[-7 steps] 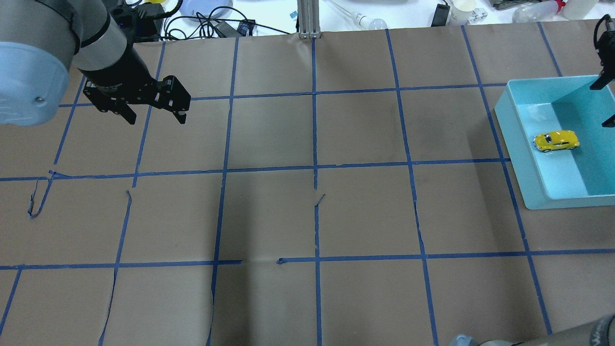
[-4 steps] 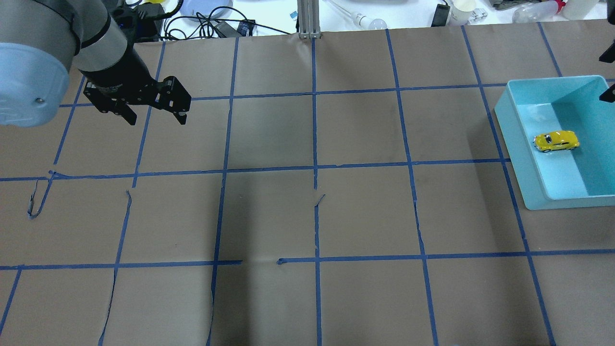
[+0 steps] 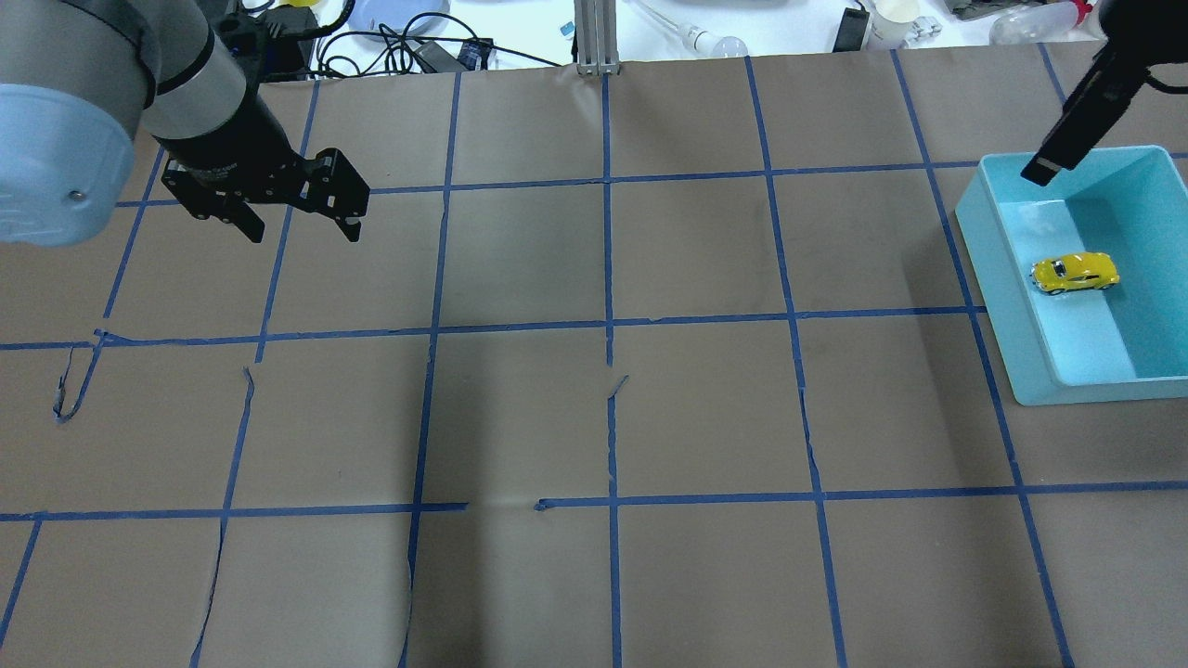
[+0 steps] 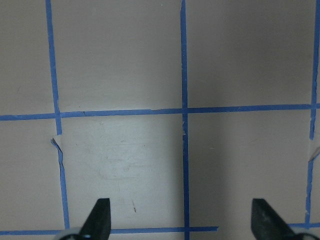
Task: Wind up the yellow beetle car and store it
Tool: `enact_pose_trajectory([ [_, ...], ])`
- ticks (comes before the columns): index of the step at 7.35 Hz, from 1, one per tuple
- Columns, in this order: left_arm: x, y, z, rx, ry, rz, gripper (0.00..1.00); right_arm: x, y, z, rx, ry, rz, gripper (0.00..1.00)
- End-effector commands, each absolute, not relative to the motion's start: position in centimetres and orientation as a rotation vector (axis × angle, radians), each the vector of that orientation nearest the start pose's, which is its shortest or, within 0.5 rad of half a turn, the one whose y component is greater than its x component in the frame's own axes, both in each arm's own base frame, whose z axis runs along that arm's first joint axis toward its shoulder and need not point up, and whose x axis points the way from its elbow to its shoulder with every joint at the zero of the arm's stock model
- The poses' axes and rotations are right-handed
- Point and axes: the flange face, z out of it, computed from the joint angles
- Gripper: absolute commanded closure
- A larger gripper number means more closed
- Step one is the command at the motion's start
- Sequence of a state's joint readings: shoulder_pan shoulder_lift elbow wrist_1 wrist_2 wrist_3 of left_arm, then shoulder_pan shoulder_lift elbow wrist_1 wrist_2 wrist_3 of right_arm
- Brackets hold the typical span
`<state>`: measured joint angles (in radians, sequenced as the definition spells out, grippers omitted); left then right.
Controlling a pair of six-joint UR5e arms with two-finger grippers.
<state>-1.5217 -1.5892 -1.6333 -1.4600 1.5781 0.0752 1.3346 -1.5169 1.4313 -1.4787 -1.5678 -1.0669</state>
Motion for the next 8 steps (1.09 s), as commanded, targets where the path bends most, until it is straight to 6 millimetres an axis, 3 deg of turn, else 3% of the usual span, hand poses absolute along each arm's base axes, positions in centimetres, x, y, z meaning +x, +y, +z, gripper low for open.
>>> enact_pose_trajectory([
  [1,-10.8,-50.8,46.0,0.041,3.131,-0.050,0.00,9.0,-51.5,52.9,-1.152,2.938,-0.002,0.00],
  [4,-10.8,-50.7,45.9,0.024,3.135,-0.048,0.00,16.6,-50.6,52.7,-0.794,3.056,-0.054,0.00],
  [6,-10.8,-50.8,46.0,0.024,3.136,-0.057,0.00,17.4,-51.9,52.1,-0.461,3.117,-0.138,0.00],
  [7,-10.9,-50.8,46.1,0.026,3.139,-0.062,0.00,17.3,-52.0,52.1,-0.397,3.121,-0.147,0.00],
  [8,-11.0,-50.5,46.7,0.024,3.142,-0.082,0.00,17.4,-52.0,51.9,-0.204,3.128,-0.140,0.00],
])
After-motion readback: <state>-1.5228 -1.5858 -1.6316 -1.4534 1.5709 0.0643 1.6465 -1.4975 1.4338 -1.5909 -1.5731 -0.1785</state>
